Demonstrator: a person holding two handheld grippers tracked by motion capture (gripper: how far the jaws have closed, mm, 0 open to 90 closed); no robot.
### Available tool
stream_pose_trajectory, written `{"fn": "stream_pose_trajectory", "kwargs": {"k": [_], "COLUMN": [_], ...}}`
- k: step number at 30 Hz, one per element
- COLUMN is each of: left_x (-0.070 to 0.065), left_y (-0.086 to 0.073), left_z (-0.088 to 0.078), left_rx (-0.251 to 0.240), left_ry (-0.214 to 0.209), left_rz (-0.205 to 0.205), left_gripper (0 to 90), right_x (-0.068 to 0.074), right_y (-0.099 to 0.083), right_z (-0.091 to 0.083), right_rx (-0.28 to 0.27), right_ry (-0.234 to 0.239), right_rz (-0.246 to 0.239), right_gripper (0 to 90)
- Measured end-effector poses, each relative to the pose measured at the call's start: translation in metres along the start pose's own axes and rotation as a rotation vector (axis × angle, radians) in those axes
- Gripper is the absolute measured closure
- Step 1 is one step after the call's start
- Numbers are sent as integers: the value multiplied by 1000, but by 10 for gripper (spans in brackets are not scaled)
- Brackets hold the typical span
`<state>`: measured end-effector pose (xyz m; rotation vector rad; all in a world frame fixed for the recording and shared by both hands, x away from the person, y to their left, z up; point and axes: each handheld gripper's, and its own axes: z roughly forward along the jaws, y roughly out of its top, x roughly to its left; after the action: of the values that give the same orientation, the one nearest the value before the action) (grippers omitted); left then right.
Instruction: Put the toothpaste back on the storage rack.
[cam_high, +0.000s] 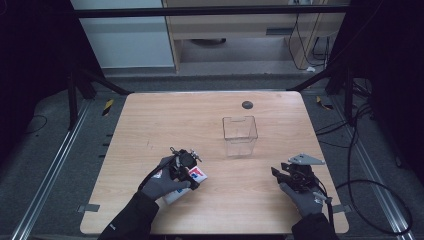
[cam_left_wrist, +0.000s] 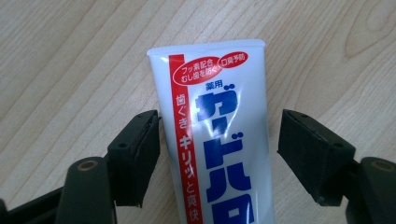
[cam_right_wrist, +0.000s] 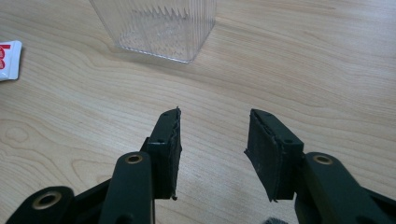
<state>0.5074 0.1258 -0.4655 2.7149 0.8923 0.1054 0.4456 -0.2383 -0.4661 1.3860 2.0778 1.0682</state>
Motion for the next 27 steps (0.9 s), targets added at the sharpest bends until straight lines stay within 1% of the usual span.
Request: {"fn": "stream_pose_trajectory", "kwargs": {"k": [3,4,10,18,22,24,27], "left_x": [1,1,1,1,1,1,0], "left_y": [-1,-1,0,7,6,5,2], "left_z": [3,4,3,2,2,1,0], "left_rx": [10,13,17,79,70,65,47], "left_ry": [-3,0,-3,-6,-11,-16,-19], "left_rz": [-4,4,-2,27,25,30,26], "left_gripper": [309,316,355,384,401,424,468], "right_x": [0,-1,1,0,0,-1,-1], "right_y": [0,0,-1,0,0,0,-1], "right_z": [0,1,3,2,1,1,1], "right_rx": [1,2,11,9,9,8,8], "right_ry": [-1,-3,0,-2,-3,-4,-5], "right_rz": [0,-2,-3,-3,-1,-5,0], "right_gripper": [545,545,546,547,550,552,554]}}
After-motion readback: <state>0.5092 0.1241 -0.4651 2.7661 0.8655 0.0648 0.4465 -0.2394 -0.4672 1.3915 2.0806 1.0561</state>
